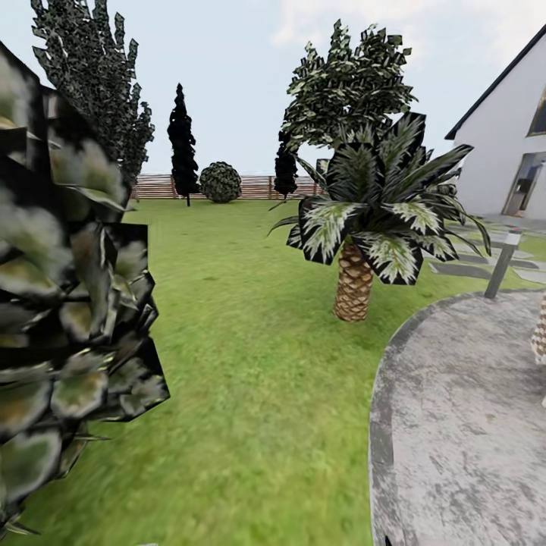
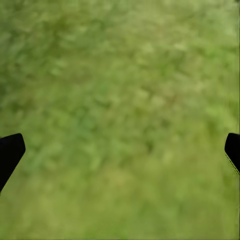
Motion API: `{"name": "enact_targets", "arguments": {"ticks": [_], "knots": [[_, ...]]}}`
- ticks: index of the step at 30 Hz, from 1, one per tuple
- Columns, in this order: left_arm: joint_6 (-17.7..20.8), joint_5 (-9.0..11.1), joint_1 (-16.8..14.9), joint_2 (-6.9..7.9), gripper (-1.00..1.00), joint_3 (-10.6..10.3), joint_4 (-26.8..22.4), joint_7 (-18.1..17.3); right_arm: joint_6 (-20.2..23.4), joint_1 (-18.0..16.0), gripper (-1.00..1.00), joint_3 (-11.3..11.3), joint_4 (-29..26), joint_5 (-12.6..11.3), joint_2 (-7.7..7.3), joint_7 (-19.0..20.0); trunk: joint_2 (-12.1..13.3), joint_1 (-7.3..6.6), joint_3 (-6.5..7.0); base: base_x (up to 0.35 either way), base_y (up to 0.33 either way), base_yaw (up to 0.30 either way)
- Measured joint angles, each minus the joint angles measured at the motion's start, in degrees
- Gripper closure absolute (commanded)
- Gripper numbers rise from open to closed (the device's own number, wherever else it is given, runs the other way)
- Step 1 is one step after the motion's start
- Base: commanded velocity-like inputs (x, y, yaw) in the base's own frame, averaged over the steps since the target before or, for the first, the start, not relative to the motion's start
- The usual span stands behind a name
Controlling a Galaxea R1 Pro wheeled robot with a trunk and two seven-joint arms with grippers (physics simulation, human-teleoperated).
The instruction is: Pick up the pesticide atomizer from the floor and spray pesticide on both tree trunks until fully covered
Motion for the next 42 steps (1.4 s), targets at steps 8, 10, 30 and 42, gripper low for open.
{"name": "enact_targets", "arguments": {"ticks": [8, 10, 30, 42], "knots": [[0.00, 0.00, 0.00, 0.02, -1.00, 0.03, 0.02, 0.00, -0.04, 0.00, -1.00, 0.06, 0.02, 0.00, -0.01, -0.03, 0.00, 0.00, 0.00, 0.336, 0.000, 0.000], [-0.01, 0.00, 0.00, 0.05, -1.00, 0.03, 0.03, 0.00, -0.02, 0.00, -1.00, 0.09, 0.02, -0.02, 0.04, -0.02, 0.00, 0.00, 0.00, 0.337, 0.000, -0.054], [0.00, 0.00, 0.00, 0.02, -1.00, 0.03, -0.05, 0.00, 0.00, 0.00, -1.00, 0.04, 0.02, -0.03, 0.10, -0.13, 0.00, 0.00, 0.28, 0.116, 0.000, -0.225], [0.03, 0.03, 0.00, 0.26, -1.00, 0.03, -0.05, 0.00, -0.04, 0.00, -1.00, 0.03, 0.02, -0.03, 0.09, -0.39, 0.00, 0.00, 0.36, 0.119, 0.000, -0.060]]}}
